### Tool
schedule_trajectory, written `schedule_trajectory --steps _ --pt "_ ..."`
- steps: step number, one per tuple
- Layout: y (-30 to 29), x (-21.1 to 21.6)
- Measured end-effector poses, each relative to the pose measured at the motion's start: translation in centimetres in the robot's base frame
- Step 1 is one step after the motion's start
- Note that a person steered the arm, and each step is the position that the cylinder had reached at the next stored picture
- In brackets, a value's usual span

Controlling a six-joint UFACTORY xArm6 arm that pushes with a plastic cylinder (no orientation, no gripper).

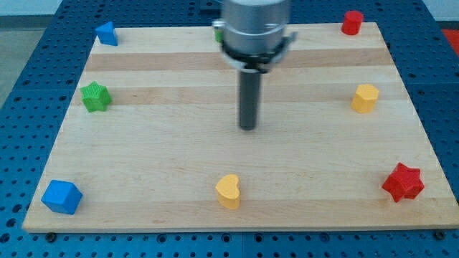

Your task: Point your arm to the left of the green star

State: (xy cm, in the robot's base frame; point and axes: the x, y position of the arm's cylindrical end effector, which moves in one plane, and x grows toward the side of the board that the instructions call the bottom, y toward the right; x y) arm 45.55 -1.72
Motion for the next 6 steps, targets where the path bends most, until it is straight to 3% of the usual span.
schedule_trajectory --steps 4,5,6 --pt "-28.5 -0.7" --pt "-28.8 -1.3" --pt "-28.4 -4.7"
